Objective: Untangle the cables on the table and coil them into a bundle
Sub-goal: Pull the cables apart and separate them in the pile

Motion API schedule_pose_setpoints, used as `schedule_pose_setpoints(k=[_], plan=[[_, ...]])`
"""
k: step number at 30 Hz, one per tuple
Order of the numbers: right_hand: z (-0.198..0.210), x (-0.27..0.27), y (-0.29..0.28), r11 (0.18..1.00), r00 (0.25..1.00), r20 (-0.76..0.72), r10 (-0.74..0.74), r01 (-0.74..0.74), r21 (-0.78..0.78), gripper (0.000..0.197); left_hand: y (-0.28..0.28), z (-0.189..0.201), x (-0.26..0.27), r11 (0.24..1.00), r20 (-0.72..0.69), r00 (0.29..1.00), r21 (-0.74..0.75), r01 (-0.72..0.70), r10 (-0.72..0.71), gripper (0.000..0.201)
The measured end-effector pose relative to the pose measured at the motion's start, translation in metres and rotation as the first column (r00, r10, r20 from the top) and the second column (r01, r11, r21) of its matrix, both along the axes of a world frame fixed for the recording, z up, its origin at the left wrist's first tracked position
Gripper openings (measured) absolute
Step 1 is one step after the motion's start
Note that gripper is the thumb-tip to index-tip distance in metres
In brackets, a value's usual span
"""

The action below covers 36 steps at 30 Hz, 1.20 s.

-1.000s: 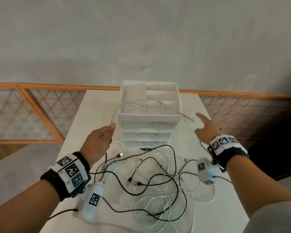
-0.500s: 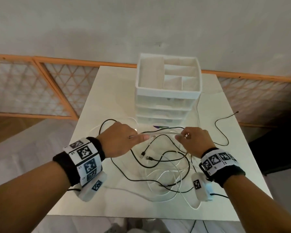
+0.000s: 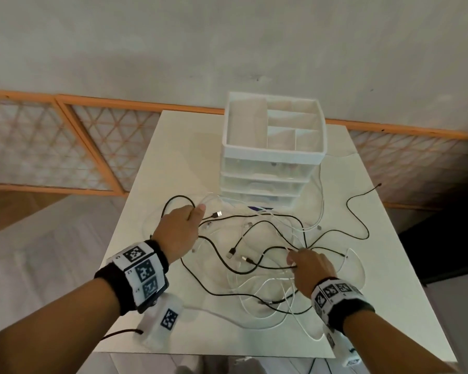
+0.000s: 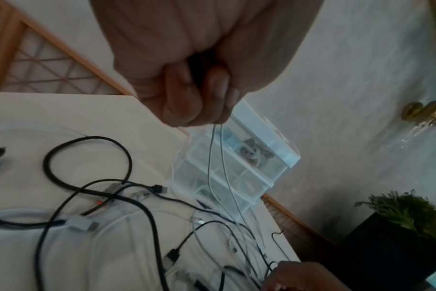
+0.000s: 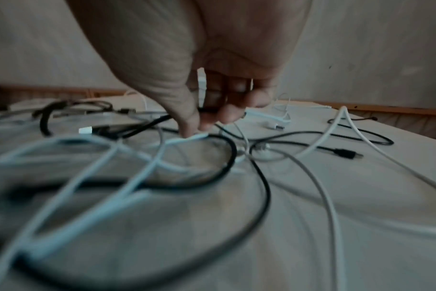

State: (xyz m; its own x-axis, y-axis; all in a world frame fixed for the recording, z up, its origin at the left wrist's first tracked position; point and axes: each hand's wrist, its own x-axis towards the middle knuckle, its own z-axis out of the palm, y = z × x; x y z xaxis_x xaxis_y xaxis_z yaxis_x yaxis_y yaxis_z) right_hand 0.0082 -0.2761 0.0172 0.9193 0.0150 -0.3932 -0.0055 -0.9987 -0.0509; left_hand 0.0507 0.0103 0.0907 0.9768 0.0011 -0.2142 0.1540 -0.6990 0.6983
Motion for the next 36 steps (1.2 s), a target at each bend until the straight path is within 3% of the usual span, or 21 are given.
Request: schedule_pose_setpoints(k=[3, 6, 9, 12, 16, 20, 22, 26, 28, 31, 34, 36], plan=[[0.031, 0.015, 0.007, 0.988, 0.995, 0.086, -0.041, 0.027, 0.153, 0.022, -0.006, 0.011, 0.004, 0.992, 0.046, 0.999, -0.125, -0.022, 0.028, 0.049], [0.08, 0.024, 0.025, 0.951, 0.982, 0.185, 0.04, -0.094, 0.293, 0.02, -0.019, 0.019, 0.009, 0.953, 0.077, 0.996, -0.301, -0.019, 0.044, 0.048], [0.125, 0.029, 0.041, 0.932, 0.94, 0.316, 0.133, -0.227, 0.283, 0.021, -0.032, 0.024, 0.011, 0.918, 0.092, 0.995, -0.391, 0.063, -0.029, 0.043], [0.15, 0.035, 0.048, 0.904, 0.894, 0.43, 0.129, -0.284, 0.319, 0.017, -0.044, 0.026, 0.01, 0.887, 0.123, 0.986, -0.434, 0.158, -0.116, 0.036], [0.159, 0.045, 0.044, 0.841, 0.883, 0.465, -0.058, -0.208, 0.499, 0.012, -0.044, 0.028, 0.009, 0.852, 0.053, 0.983, -0.491, 0.179, -0.176, 0.039], [0.151, 0.051, 0.033, 0.798, 0.905, 0.392, -0.163, -0.113, 0.593, 0.015, -0.035, 0.038, 0.009, 0.808, -0.085, 0.988, -0.588, 0.052, -0.125, 0.04], [0.133, 0.057, 0.018, 0.831, 0.919, 0.318, -0.234, 0.019, 0.556, 0.032, -0.026, 0.053, 0.013, 0.793, -0.084, 0.994, -0.609, 0.006, -0.071, 0.042], [0.069, 0.06, -0.022, 0.875, 0.91, 0.107, -0.401, 0.346, 0.34, 0.038, -0.004, 0.096, 0.021, 0.776, 0.047, 0.998, -0.626, 0.069, -0.051, 0.047], [0.054, 0.06, -0.031, 0.82, 0.861, 0.065, -0.504, 0.453, 0.35, 0.037, 0.002, 0.101, 0.026, 0.785, 0.079, 0.997, -0.618, 0.046, 0.003, 0.049], [0.087, 0.076, -0.029, 0.732, 0.805, 0.141, -0.576, 0.431, 0.528, 0.041, 0.002, 0.083, 0.031, 0.849, 0.071, 0.99, -0.524, -0.067, 0.122, 0.049], [0.143, 0.098, -0.034, 0.629, 0.642, 0.347, -0.683, 0.277, 0.727, 0.045, 0.001, 0.058, 0.031, 0.873, 0.013, 0.98, -0.457, -0.169, 0.196, 0.047], [0.163, 0.105, -0.042, 0.589, 0.542, 0.393, -0.743, 0.249, 0.769, 0.053, 0.002, 0.05, 0.032, 0.851, -0.006, 0.959, -0.461, -0.253, 0.282, 0.046]])
